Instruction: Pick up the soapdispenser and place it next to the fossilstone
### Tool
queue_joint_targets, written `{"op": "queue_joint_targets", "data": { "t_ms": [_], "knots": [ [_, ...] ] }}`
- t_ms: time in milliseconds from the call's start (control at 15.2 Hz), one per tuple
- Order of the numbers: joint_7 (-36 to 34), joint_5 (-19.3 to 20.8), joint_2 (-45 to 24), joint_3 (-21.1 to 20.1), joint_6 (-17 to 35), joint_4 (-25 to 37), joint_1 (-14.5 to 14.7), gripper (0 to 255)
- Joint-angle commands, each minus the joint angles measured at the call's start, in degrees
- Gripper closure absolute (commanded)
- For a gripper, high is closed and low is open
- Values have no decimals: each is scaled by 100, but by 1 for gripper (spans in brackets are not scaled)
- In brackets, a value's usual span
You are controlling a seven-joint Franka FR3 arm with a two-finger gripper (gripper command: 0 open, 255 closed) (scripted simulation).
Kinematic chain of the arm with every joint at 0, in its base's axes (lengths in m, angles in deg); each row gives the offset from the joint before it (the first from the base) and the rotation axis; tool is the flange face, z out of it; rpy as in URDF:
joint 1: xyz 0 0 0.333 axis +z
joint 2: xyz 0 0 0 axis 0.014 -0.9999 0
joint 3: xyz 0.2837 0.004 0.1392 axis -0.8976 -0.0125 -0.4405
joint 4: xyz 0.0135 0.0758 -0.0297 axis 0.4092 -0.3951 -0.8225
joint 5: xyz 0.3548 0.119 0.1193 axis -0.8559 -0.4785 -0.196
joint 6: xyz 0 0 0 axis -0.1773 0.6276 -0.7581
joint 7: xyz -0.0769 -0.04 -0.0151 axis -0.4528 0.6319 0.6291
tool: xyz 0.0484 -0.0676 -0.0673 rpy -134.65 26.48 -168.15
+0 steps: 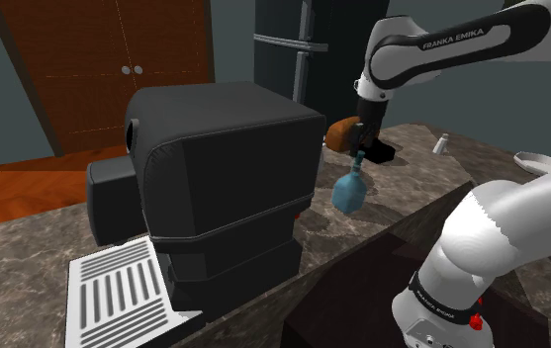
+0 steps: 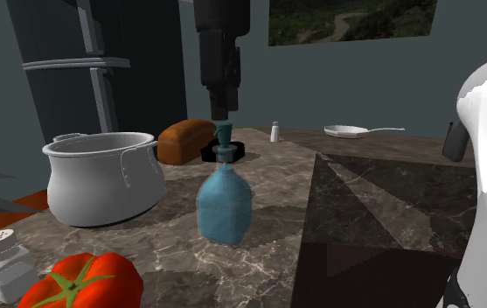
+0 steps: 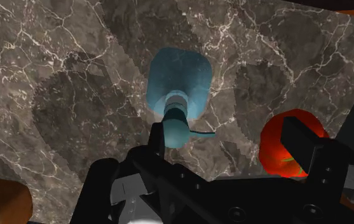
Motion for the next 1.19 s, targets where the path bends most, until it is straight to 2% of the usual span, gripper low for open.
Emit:
{"op": "queue_joint_targets", "data": {
  "t_ms": [0, 528, 1056, 1122],
  "knots": [
    [209, 119, -272, 241, 387, 34, -80, 0],
    [212, 205, -543, 376, 1077, -378, -107, 0],
    [212, 204, -543, 376, 1076, -378, -107, 0],
    [212, 204, -543, 376, 1076, -378, -107, 255]
  ]
}}
